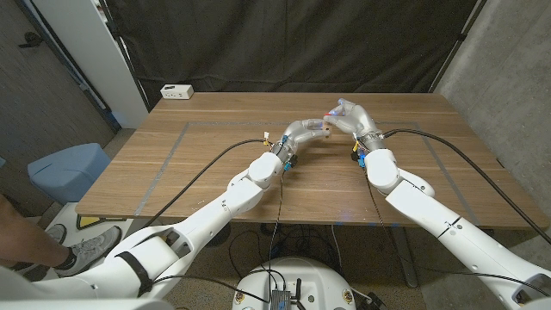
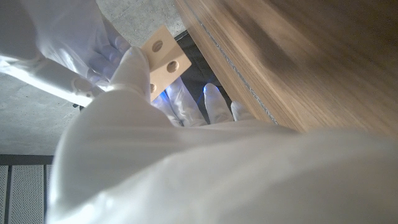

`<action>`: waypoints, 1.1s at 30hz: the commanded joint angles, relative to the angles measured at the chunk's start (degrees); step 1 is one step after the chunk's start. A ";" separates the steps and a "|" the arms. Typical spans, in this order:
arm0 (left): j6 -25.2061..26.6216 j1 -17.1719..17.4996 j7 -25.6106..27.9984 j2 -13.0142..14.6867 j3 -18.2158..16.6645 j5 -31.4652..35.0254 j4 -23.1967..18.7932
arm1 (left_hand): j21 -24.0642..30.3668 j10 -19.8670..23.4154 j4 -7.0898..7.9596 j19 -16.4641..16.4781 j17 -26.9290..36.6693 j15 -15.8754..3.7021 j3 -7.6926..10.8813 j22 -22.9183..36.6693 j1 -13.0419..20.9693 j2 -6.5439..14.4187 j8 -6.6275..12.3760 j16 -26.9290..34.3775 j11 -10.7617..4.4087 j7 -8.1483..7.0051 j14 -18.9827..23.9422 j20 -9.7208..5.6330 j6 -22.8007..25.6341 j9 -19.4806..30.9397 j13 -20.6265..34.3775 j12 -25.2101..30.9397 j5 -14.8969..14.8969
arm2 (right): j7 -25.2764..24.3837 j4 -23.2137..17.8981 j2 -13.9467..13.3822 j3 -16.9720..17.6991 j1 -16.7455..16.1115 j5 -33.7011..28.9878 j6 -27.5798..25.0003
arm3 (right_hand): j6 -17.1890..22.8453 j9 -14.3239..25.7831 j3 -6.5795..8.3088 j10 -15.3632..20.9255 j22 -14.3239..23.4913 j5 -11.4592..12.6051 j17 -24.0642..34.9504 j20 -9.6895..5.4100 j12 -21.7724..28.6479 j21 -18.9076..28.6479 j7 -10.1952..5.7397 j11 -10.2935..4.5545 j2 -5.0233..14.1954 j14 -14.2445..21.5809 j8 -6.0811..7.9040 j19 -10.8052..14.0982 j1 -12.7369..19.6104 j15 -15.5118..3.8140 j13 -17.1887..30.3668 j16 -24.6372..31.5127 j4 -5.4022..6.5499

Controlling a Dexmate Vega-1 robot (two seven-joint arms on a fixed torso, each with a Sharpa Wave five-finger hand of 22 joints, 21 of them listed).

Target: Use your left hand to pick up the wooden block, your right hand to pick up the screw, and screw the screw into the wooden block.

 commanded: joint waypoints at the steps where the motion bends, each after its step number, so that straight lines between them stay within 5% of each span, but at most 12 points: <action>1: -0.19 -0.39 -0.11 -0.34 0.11 -0.08 0.65 | 0.46 0.62 0.17 -0.02 0.03 -6.44 0.12 0.25 -1.47 3.14 0.36 -0.02 -0.14 -0.06 0.51 0.27 3.60 0.62 7.37 0.17 0.35 | 0.11 0.60 -0.10 0.05 0.26 0.24 0.55 | 0.03 0.00 -0.45 0.29 0.10 0.35 0.31 -0.83 0.05 0.06 -0.20 0.00 0.38 0.44 0.25 0.50 0.27 -0.67 0.35 0.00 0.11; 33: -1.22 -2.22 -1.24 -1.74 0.40 -0.55 4.20 | 0.46 0.79 0.13 -0.03 0.02 -6.43 0.06 0.25 -1.42 3.24 0.31 -0.11 -0.14 0.01 0.58 0.23 3.66 0.63 7.61 -0.01 0.39 | -0.44 2.60 0.45 -0.17 0.74 0.62 1.27 | -0.07 0.36 -0.52 0.39 0.10 0.54 0.31 -0.88 0.07 0.06 -0.52 -0.14 0.43 0.54 1.09 0.60 0.35 -0.84 0.36 -0.06 0.06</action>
